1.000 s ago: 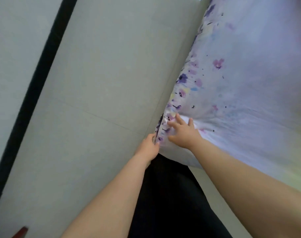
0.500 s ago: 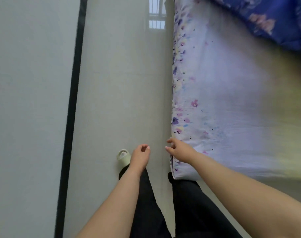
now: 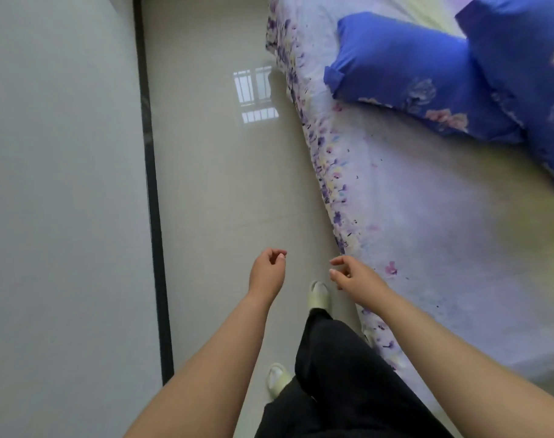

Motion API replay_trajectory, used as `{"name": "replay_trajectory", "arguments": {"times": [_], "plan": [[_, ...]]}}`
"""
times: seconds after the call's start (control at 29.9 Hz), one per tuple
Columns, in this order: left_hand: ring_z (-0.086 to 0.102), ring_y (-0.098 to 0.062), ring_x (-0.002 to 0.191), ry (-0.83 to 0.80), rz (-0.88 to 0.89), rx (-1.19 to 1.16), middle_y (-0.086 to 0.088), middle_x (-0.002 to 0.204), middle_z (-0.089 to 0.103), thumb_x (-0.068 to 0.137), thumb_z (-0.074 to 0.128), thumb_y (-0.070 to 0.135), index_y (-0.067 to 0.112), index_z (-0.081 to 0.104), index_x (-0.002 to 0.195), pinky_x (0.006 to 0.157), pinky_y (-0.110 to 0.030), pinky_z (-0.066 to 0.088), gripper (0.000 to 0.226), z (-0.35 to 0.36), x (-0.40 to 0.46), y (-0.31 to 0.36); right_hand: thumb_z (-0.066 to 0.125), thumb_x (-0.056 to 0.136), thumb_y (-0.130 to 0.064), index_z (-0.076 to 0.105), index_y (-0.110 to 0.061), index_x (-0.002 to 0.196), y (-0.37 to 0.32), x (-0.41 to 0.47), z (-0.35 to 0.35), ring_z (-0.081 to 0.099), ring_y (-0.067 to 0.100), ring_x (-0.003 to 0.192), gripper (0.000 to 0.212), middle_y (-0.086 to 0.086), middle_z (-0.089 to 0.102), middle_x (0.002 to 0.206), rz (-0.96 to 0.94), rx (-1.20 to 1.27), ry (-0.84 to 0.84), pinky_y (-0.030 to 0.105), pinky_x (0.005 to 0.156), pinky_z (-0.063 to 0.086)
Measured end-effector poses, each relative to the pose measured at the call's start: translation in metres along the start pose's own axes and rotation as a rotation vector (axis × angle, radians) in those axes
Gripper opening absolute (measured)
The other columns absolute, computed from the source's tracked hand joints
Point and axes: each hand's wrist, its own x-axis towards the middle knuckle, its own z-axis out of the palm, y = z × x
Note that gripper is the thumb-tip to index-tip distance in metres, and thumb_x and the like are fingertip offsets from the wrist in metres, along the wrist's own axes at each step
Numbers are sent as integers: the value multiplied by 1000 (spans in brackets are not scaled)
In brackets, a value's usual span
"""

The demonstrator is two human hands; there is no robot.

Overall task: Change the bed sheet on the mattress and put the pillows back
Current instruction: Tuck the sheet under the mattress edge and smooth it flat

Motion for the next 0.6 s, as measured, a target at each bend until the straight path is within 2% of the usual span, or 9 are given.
{"name": "replay_trajectory", "arguments": {"times": [0.1, 0.23, 0.3, 0.4, 0.53, 0.6], "plan": [[57, -12, 96, 1, -17, 35, 3, 102, 63, 96, 46, 15, 19, 61, 99, 80, -24, 40, 16, -17, 54, 36, 46, 96, -41, 50, -26, 122, -32, 41, -32, 57, 13, 99, 31, -7, 59, 109, -9, -92, 33, 35, 89, 50], [56, -14, 95, 59, -126, -27, -1, 107, 63, 96, 45, 15, 17, 61, 101, 79, -27, 42, 17, -34, 127, 89, 47, 95, -40, 49, -25, 126, -93, 119, -88, 57, 12, 98, 34, -6, 59, 112, -27, -196, -55, 34, 91, 50], [55, -15, 95, 50, -159, -58, -1, 108, 62, 96, 45, 16, 17, 61, 102, 83, -33, 47, 17, -41, 158, 124, 47, 95, -40, 50, -24, 125, -133, 157, -123, 58, 14, 98, 34, -5, 59, 112, -45, -218, -48, 34, 90, 50], [55, -15, 99, 42, -167, -113, 0, 107, 61, 96, 46, 16, 18, 61, 102, 93, -38, 48, 16, -58, 203, 180, 48, 94, -39, 53, -22, 120, -199, 213, -177, 61, 19, 97, 32, -2, 62, 111, -75, -223, 1, 36, 84, 52], [55, -15, 97, 49, -137, -119, 0, 101, 60, 95, 51, 16, 16, 62, 101, 94, -38, 48, 13, -98, 278, 241, 50, 94, -34, 56, -18, 114, -280, 293, -221, 65, 21, 92, 27, 3, 66, 106, -106, -148, 24, 28, 68, 49], [54, -16, 97, 77, -120, -108, -2, 103, 60, 94, 51, 15, 13, 63, 105, 96, -38, 47, 16, -122, 329, 269, 50, 95, -30, 55, -14, 115, -321, 336, -236, 65, 19, 84, 26, 5, 66, 102, -112, -61, 22, 25, 64, 48]]}}
